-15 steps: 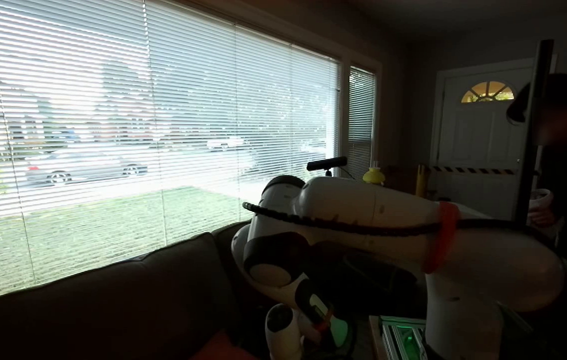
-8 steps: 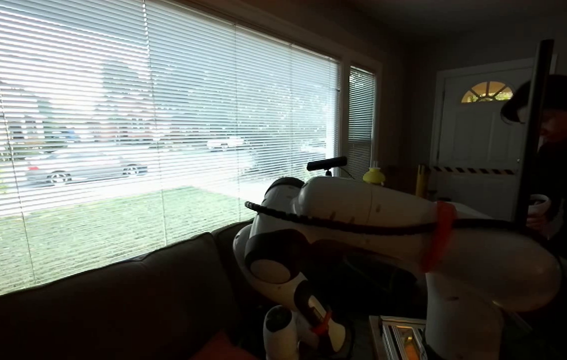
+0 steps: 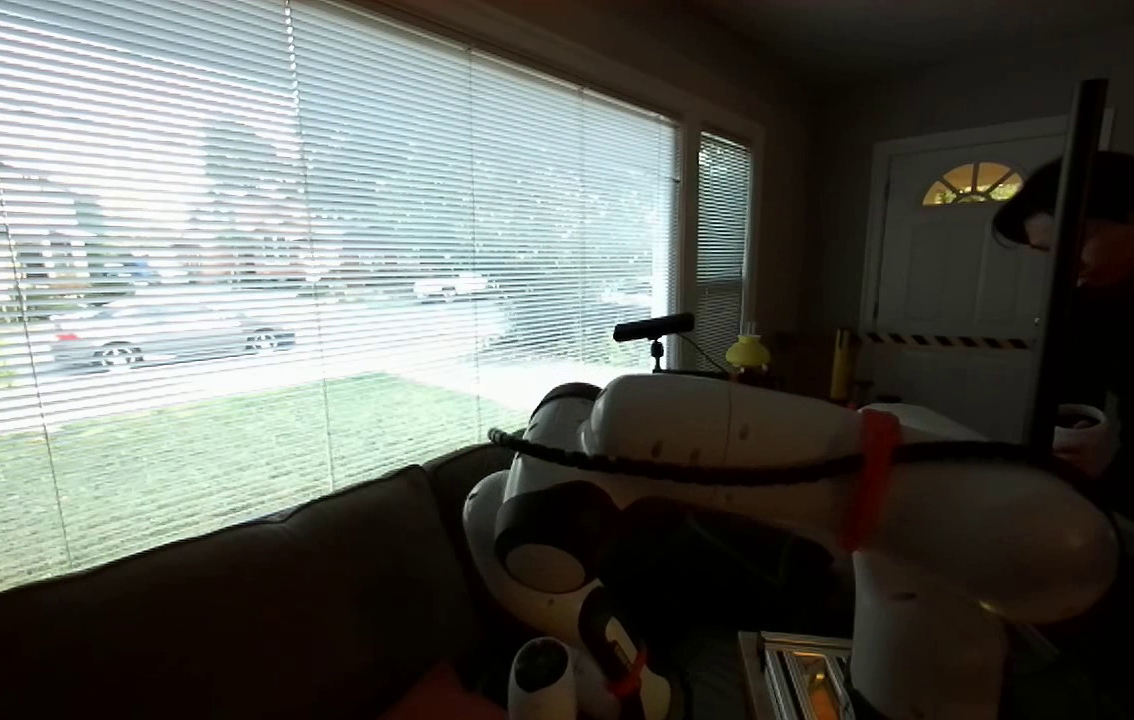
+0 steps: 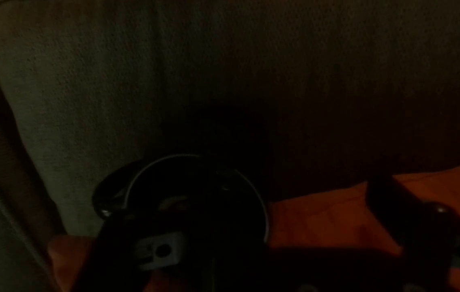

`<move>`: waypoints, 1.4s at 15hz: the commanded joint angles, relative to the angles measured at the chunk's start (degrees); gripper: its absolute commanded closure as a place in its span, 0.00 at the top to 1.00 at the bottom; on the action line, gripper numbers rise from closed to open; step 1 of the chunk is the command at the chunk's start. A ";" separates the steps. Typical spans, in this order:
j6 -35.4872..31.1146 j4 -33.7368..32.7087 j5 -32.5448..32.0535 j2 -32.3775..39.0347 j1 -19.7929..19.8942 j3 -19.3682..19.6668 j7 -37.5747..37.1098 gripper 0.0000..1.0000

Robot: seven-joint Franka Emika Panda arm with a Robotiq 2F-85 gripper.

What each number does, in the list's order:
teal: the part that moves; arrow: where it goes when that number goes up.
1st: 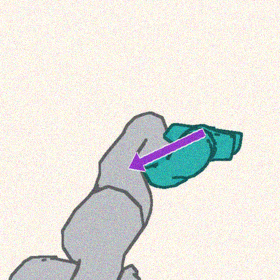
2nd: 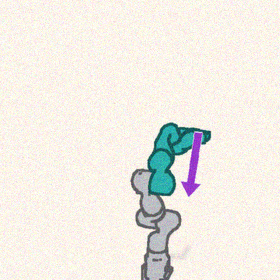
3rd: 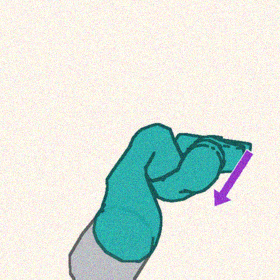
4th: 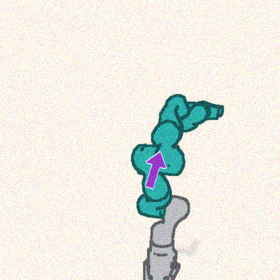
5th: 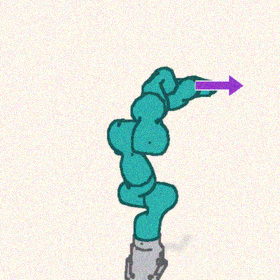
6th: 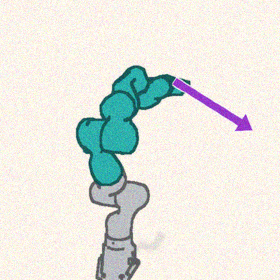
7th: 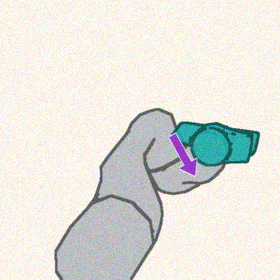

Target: Put the black mug on the orange pillow

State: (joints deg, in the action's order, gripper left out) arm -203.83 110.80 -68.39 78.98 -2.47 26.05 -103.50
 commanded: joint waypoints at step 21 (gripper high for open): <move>21.73 13.24 -0.71 -17.75 6.56 -6.31 6.95 0.02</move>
State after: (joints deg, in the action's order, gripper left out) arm -186.04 118.93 -69.50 68.84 1.50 21.42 -97.84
